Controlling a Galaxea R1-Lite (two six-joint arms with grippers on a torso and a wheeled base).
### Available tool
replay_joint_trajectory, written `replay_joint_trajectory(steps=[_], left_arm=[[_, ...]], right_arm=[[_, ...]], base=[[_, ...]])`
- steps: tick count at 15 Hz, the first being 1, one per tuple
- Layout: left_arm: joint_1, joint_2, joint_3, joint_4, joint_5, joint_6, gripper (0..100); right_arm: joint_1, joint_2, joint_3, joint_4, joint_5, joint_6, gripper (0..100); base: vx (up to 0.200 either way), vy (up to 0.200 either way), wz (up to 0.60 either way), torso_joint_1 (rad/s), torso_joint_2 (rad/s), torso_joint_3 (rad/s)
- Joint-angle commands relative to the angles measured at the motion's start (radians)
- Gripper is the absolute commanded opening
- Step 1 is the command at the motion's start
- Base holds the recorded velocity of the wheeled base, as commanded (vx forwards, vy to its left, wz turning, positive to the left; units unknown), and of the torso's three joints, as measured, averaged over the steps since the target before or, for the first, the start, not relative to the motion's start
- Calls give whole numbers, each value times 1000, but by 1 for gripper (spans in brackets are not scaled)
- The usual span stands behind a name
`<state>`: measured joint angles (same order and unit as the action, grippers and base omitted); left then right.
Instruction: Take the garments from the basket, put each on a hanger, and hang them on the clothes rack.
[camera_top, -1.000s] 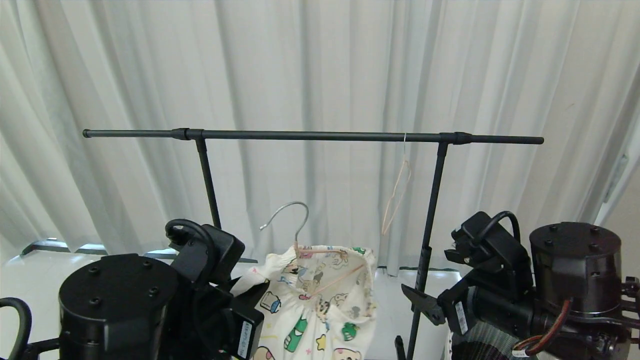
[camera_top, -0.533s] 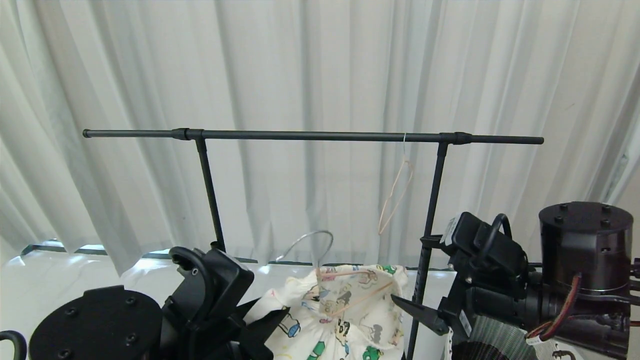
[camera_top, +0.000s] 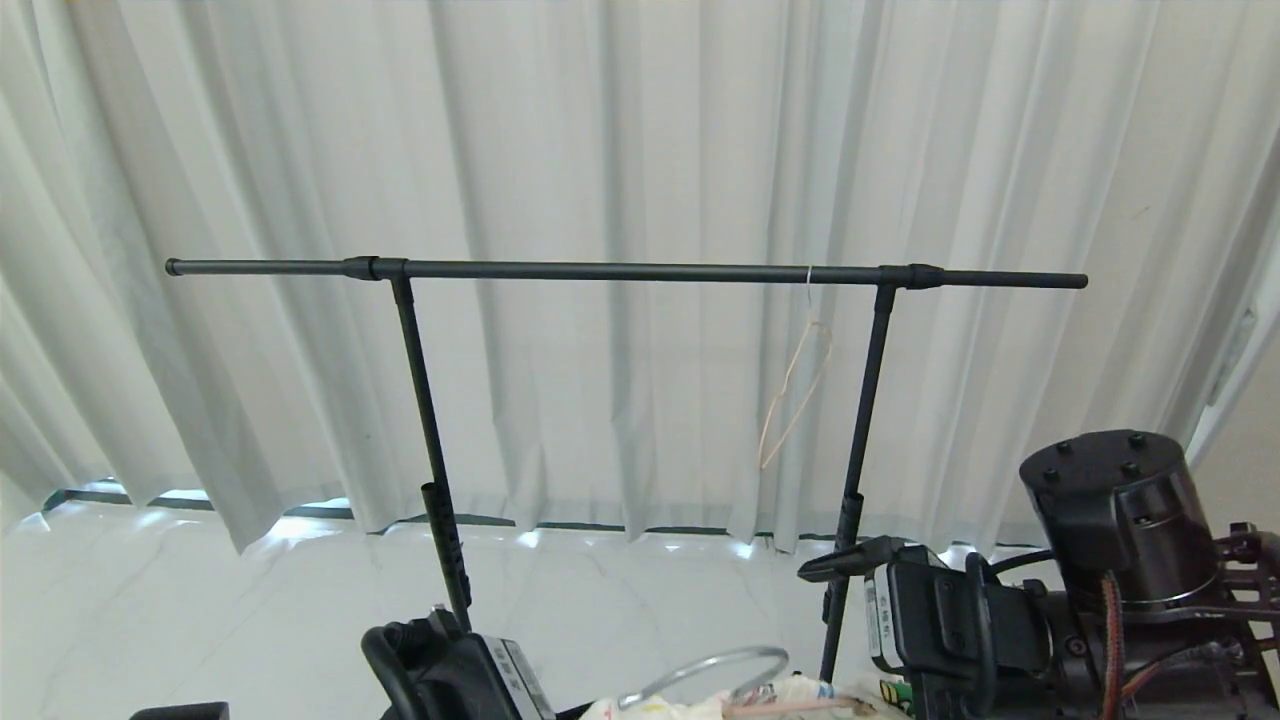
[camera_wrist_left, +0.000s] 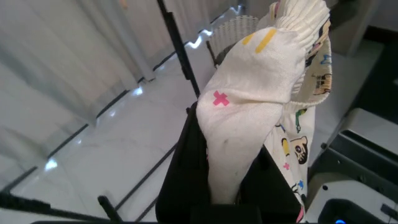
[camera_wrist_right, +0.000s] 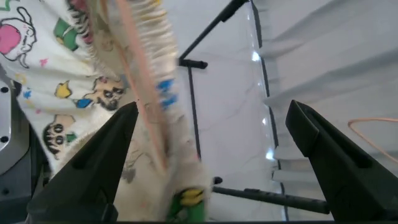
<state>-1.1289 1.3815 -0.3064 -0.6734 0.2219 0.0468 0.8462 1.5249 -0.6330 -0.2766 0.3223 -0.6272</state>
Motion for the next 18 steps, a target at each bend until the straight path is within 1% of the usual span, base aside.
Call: replay_joint_trajectory(steps=[1, 3, 7, 12, 14, 15, 18], left_arm=[[-9, -15, 0, 0, -35, 36, 0], [-9, -15, -2, 0, -46, 53, 0], [-6, -29, -3, 0, -44, 54, 0], [-5, -36, -11, -6, -44, 54, 0], [-5, -38, -10, -8, -42, 54, 0], [-5, -38, -10, -8, -42, 54, 0], [-5, -35, -8, -8, -42, 54, 0]], right_arm=[[30, 6, -1, 25, 4, -6, 100], [53, 12, -1, 27, 4, -6, 100], [96, 20, 7, 25, 4, -5, 100], [106, 35, 4, 23, 1, 3, 100], [106, 37, 3, 20, -2, 21, 100], [106, 34, 1, 20, -3, 23, 0], [105, 32, 3, -13, -5, 27, 0]], base=[[0, 0, 0, 0, 0, 0], [0, 0, 0, 0, 0, 0], [0, 0, 0, 0, 0, 0], [0, 0, 0, 0, 0, 0], [0, 0, 0, 0, 0, 0], [0, 0, 0, 0, 0, 0], [0, 0, 0, 0, 0, 0]])
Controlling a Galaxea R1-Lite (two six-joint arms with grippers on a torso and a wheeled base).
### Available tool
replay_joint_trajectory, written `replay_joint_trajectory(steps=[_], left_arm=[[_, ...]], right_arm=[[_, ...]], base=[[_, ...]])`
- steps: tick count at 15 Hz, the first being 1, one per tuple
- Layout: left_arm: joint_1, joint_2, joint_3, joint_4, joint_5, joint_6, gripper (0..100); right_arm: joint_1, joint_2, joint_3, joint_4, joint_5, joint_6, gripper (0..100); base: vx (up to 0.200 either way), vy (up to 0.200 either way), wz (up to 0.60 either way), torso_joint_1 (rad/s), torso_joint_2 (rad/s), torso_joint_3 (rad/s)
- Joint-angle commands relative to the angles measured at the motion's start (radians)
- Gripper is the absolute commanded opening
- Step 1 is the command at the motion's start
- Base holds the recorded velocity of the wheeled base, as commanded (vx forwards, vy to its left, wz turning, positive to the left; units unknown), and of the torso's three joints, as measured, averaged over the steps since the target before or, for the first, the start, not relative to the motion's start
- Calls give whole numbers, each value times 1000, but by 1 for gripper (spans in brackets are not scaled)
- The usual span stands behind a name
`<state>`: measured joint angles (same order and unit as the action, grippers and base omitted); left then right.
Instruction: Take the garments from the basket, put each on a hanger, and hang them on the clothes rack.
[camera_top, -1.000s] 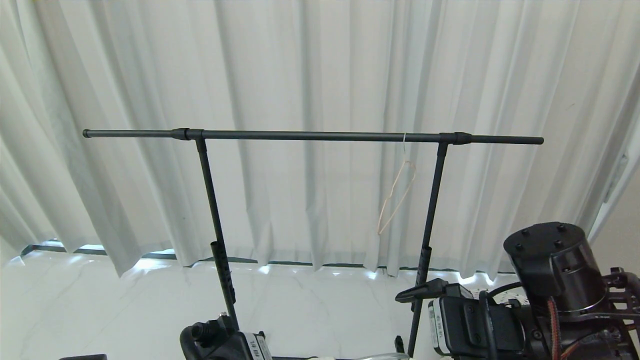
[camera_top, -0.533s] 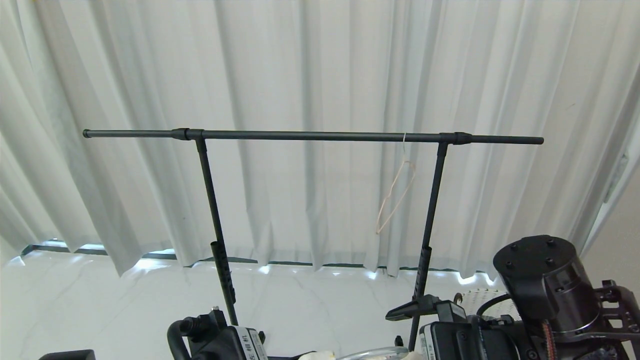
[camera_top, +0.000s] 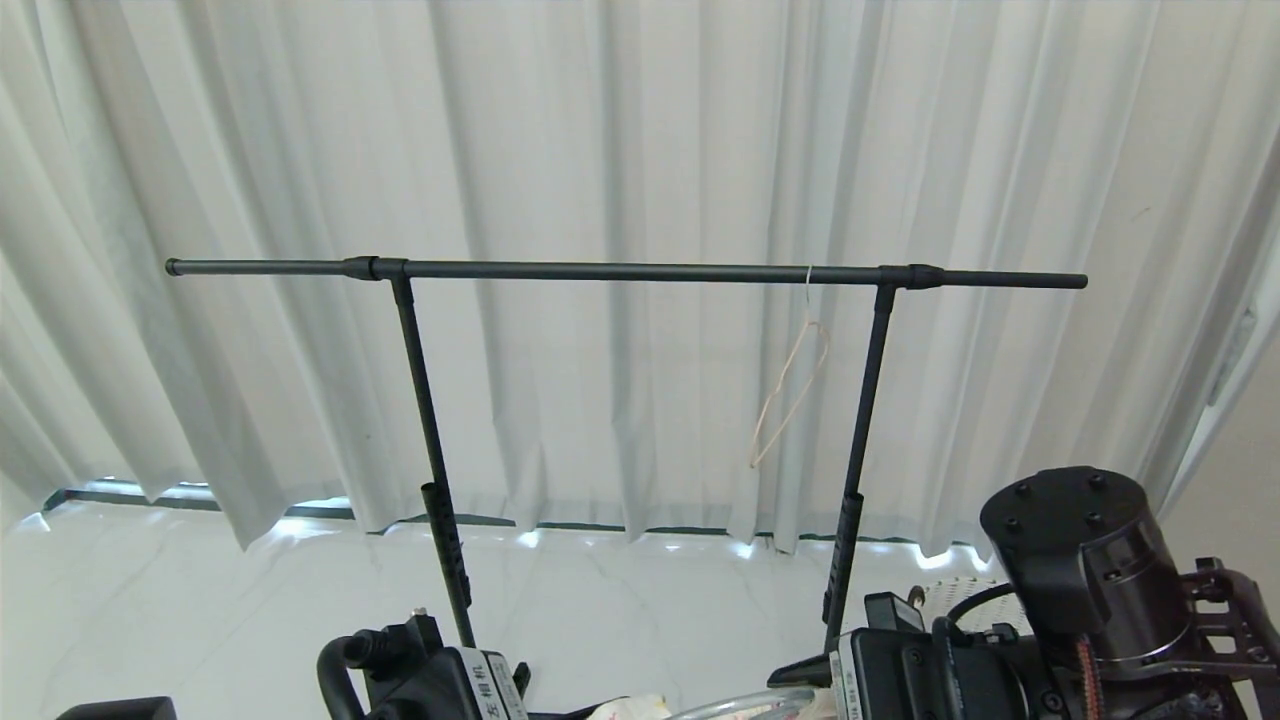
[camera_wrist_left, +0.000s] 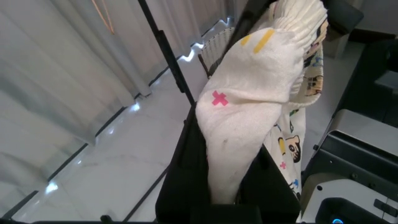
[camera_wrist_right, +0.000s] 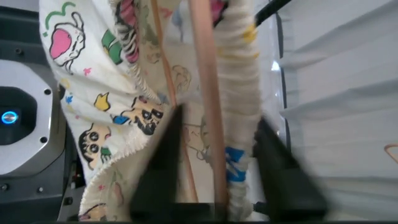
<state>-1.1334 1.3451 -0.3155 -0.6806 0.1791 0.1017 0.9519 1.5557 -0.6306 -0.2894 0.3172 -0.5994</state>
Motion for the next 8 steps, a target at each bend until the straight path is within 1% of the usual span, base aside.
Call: replay_joint_trajectory(steps=[1, 3, 6, 7, 8], left_arm=[[0, 2, 3, 0, 0, 1, 0], [0, 3, 6, 0, 2, 1, 0], [0, 6, 7, 1, 11, 26, 0], [0, 14, 7, 1, 29, 38, 100], [0, 20, 7, 1, 39, 36, 100]], right_arm=[[1, 1, 0, -10, -1, 6, 0], [-1, 1, 0, -17, -3, 7, 0], [-1, -5, 0, -17, -17, 7, 0], [-1, -8, 0, -19, -18, 6, 0], [1, -16, 0, -19, -18, 6, 0]], base=[[0, 0, 0, 0, 0, 0], [0, 0, 0, 0, 0, 0], [0, 0, 0, 0, 0, 0], [0, 0, 0, 0, 0, 0], [0, 0, 0, 0, 0, 0]])
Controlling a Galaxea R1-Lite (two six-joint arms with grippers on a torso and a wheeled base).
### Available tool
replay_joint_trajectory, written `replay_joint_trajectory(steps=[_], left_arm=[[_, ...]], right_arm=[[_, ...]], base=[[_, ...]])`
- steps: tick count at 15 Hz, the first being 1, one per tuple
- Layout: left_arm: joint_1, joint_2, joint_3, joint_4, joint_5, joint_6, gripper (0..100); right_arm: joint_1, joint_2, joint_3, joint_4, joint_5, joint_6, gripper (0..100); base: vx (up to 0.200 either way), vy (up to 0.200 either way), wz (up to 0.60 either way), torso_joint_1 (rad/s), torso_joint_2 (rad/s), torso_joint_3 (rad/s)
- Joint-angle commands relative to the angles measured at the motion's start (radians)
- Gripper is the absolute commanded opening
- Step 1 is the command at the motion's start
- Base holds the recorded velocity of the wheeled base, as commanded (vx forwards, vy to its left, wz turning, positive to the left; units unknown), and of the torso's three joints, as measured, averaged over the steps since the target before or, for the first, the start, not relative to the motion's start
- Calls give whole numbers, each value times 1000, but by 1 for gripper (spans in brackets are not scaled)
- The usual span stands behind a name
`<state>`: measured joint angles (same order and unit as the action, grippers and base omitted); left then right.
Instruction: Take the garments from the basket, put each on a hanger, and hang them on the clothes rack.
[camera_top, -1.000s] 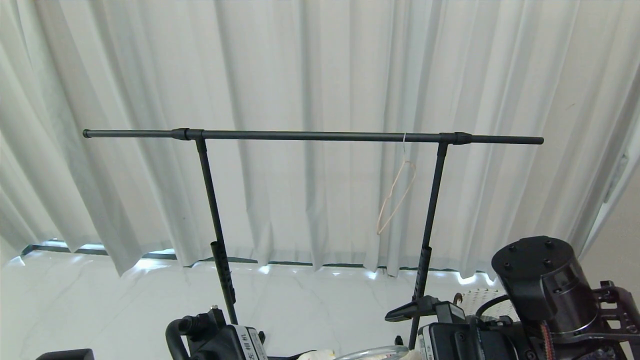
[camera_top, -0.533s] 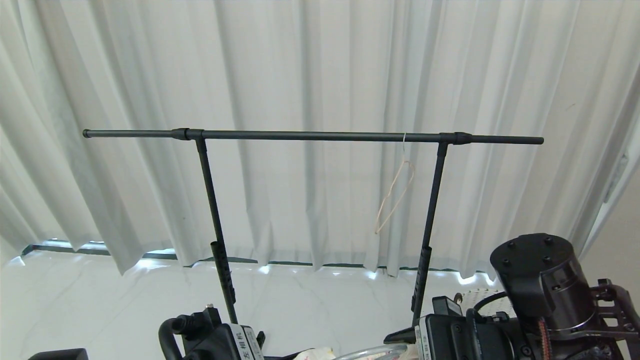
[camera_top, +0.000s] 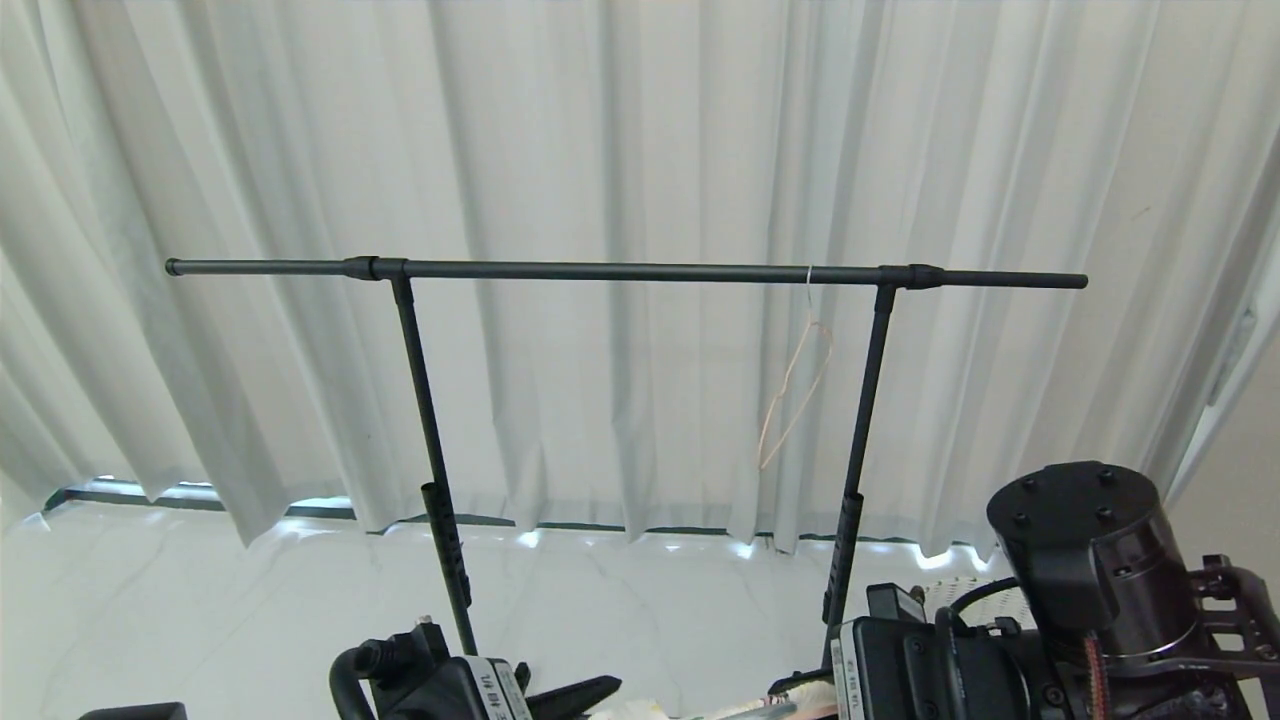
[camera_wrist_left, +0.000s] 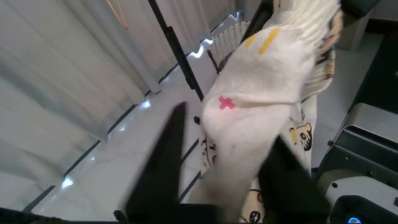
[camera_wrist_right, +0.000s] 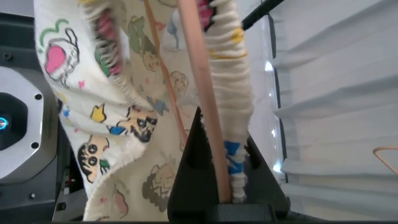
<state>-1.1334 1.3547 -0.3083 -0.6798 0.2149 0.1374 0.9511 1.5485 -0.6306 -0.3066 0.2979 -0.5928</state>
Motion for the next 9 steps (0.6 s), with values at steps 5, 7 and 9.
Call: replay_joint_trajectory(steps=[5, 7, 9], left_arm=[[11, -25, 11, 0, 4, -6, 100], [35, -54, 23, 0, 4, -6, 100], [80, -98, 41, 0, 6, -4, 100]], right_arm=[[-40, -70, 14, 0, -25, -2, 0], [-91, -85, 28, 0, -26, -4, 0], [-152, -107, 54, 0, -25, -7, 0]], base=[[0, 0, 0, 0, 0, 0], [0, 0, 0, 0, 0, 0], [0, 0, 0, 0, 0, 0]])
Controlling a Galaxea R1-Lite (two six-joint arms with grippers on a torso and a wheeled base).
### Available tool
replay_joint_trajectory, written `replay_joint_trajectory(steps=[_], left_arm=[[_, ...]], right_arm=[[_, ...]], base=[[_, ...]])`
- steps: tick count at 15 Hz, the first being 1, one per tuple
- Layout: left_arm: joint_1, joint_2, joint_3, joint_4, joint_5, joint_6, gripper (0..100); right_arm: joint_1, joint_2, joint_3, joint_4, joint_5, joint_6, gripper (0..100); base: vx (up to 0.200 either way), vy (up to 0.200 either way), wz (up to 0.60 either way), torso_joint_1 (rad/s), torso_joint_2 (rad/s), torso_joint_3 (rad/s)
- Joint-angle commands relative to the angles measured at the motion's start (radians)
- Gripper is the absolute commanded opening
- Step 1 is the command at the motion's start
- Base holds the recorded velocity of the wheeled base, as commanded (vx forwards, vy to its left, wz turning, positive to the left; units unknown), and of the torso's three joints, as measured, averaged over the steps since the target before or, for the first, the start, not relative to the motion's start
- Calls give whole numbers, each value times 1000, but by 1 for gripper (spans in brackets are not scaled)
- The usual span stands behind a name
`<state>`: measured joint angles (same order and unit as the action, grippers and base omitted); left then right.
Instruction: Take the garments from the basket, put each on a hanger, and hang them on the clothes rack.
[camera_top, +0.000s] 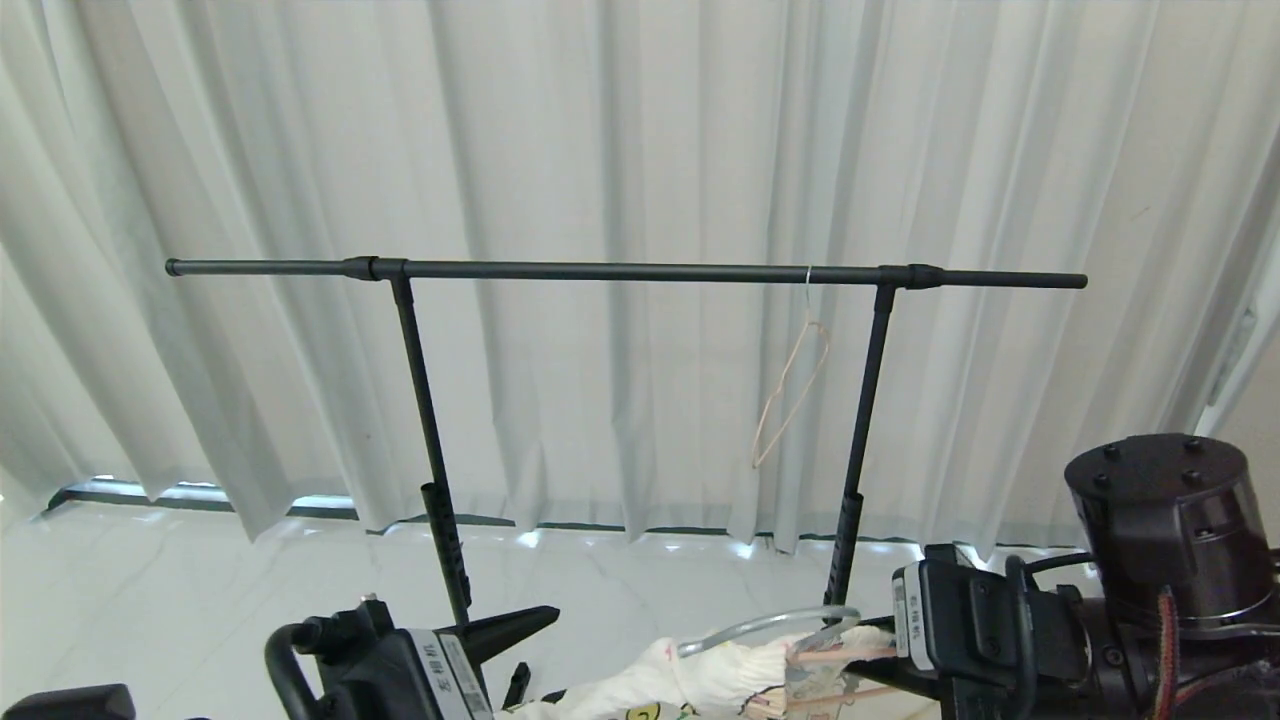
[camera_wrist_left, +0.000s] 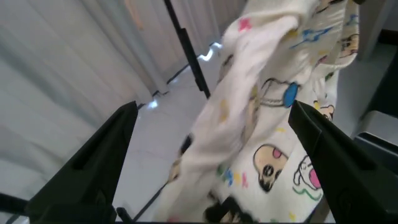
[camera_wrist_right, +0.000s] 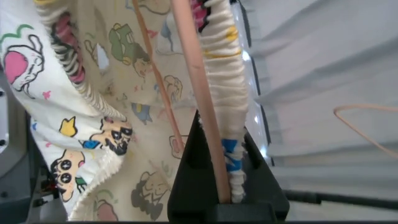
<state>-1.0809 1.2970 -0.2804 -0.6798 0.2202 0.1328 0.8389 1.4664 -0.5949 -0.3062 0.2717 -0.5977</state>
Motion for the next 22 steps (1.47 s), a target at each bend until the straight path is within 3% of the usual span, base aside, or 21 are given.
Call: replay_joint_trajectory(steps=[1, 6, 9, 12, 16, 17, 20, 22], left_arm=[[59, -64, 33, 0, 1, 1, 100], [225, -157, 211, -1, -1, 4, 100], [329, -131, 225, 0, -13, 1, 100], [346, -74, 254, 0, -70, 1, 100], [374, -36, 251, 0, -82, -4, 100], [381, -38, 251, 0, -101, -4, 0], [387, -36, 253, 0, -107, -2, 0], [438, -35, 262, 0, -105, -4, 0]], right_arm=[[-63, -34, 27, -1, 1, -2, 0], [-116, -54, 29, -1, 1, -2, 0], [-115, -75, 24, -1, 4, -4, 0], [-109, -104, 26, -1, 7, -22, 0], [-54, -123, 26, -1, 7, -37, 0], [-44, -124, 26, -1, 7, -37, 0], [-44, -124, 27, -1, 6, -36, 0], [-54, -124, 30, -1, 3, -33, 0]], base=[[0, 0, 0, 0, 0, 0], [0, 0, 0, 0, 0, 0], [0, 0, 0, 0, 0, 0], [0, 0, 0, 0, 0, 0], [0, 0, 0, 0, 0, 0], [0, 0, 0, 0, 0, 0], [0, 0, 0, 0, 0, 0], [0, 0, 0, 0, 0, 0]])
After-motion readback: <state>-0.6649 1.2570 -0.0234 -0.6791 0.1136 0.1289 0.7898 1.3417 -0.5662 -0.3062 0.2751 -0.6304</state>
